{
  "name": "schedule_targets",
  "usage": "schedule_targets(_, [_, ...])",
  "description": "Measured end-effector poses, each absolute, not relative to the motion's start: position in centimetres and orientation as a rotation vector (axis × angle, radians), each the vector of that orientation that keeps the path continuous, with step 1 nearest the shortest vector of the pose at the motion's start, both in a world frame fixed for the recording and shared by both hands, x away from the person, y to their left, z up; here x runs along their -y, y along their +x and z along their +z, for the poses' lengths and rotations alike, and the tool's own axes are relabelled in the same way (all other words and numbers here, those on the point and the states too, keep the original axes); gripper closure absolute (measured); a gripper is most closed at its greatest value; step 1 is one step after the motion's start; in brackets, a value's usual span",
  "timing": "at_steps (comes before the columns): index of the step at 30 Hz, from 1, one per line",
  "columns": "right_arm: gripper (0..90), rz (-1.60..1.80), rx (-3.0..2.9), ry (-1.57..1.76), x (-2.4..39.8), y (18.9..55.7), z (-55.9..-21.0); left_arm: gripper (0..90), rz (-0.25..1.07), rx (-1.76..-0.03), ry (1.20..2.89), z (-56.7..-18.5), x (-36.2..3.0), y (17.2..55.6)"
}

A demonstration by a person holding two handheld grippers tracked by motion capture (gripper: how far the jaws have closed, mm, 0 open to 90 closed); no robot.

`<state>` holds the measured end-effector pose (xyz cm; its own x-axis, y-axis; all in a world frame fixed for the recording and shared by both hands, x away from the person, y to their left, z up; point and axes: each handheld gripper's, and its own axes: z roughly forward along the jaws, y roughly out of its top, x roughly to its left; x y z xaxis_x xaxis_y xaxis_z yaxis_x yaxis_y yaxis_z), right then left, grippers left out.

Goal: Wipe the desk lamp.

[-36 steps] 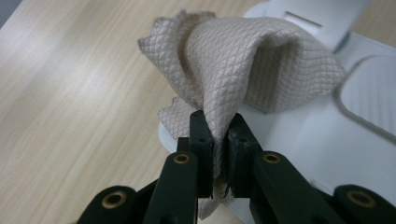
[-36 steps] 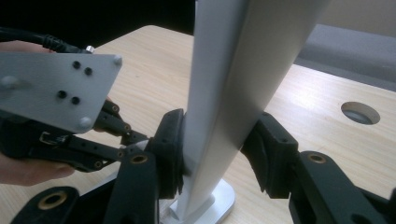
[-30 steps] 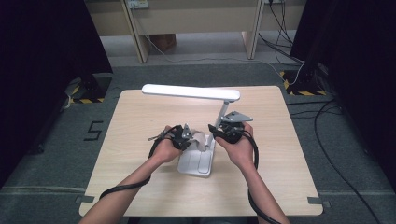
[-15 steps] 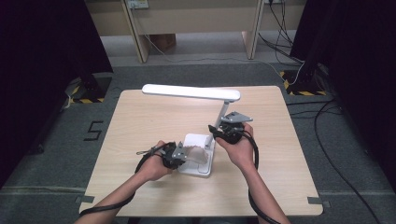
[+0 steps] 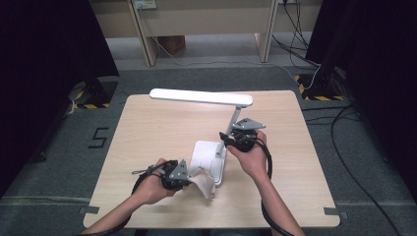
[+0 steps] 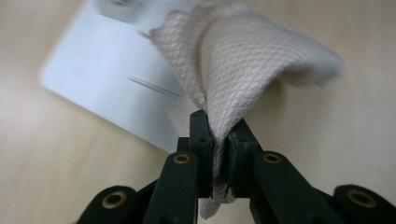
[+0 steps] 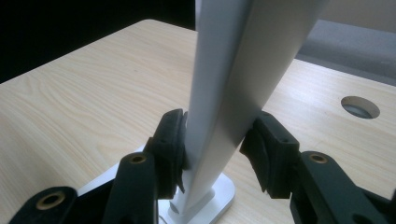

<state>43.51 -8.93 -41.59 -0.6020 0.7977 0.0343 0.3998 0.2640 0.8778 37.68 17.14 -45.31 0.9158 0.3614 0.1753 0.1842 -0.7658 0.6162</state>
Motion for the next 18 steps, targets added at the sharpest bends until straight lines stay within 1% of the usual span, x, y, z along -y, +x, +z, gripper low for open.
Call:
schedule_targets(4, [57.2,1.287,-2.121,1.086,8.9,43.5,-41.6,82.7,0.499,-0.51,2.397,-44.9,-16.1,41.7])
schedule_targets(7, [57.2,1.296,-2.122,1.089,8.9,43.5,-41.7,82.6,0.532,-0.589,2.384,-45.5,-15.1,44.6])
schedule_targets(9, [57.1,1.296,-2.123,1.085,8.9,43.5,-41.7,82.6,0.525,-0.66,2.389,-46.3,-14.7,46.1])
schedule_targets(12, [57.2,1.296,-2.121,1.087,9.0,43.5,-41.7,82.5,0.525,-0.71,2.411,-47.3,-14.3,47.0])
schedule_targets(18, [57.4,1.322,-2.114,1.087,9.0,43.6,-41.9,82.5,0.503,-0.645,2.482,-47.9,-14.6,45.7])
